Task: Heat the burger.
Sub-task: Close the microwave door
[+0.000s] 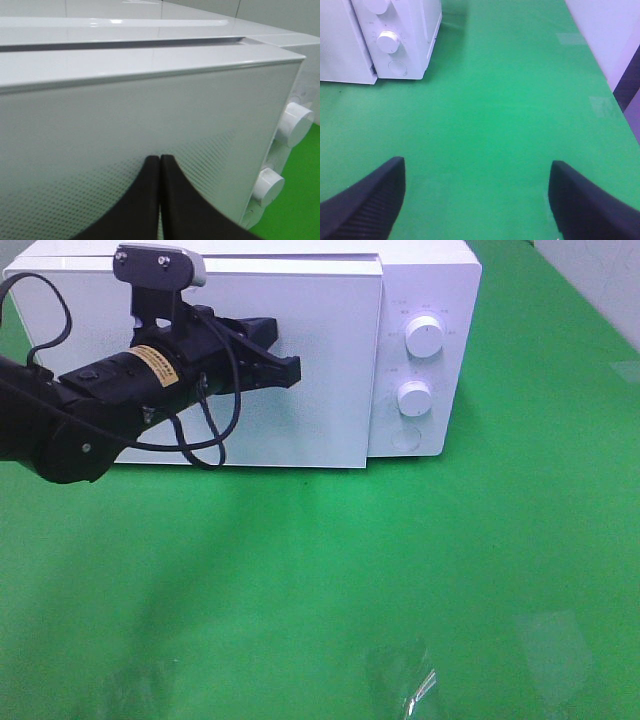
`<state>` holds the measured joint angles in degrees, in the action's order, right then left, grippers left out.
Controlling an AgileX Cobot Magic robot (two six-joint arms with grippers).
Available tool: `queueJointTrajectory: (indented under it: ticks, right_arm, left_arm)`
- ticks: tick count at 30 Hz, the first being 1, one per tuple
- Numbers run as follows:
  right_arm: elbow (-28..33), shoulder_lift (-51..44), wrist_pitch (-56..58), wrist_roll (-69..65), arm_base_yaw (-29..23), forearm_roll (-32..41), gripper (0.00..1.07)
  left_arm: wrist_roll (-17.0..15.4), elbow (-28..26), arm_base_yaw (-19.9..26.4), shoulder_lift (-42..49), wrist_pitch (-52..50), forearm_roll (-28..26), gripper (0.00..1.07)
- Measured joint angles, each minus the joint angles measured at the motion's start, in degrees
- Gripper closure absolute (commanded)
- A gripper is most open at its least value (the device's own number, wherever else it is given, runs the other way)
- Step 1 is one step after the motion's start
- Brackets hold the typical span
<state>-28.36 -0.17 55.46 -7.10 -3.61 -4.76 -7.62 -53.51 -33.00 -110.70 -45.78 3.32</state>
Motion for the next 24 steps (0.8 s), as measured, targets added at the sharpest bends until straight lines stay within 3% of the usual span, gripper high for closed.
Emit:
queueJointTrajectory:
  ticks: [11,24]
  right_arm:
    - [0.0,0.0,0.0,0.0,0.0,0.0,0.32]
    - [0.0,0.0,0.0,0.0,0.0,0.0,0.32]
  left_arm:
    - [-0.5,-5.3,-0.8,-3.1,2.1,2.9,1.07]
    - [-0.6,-6.6,-1.1,-4.5,2.0,0.3,1.07]
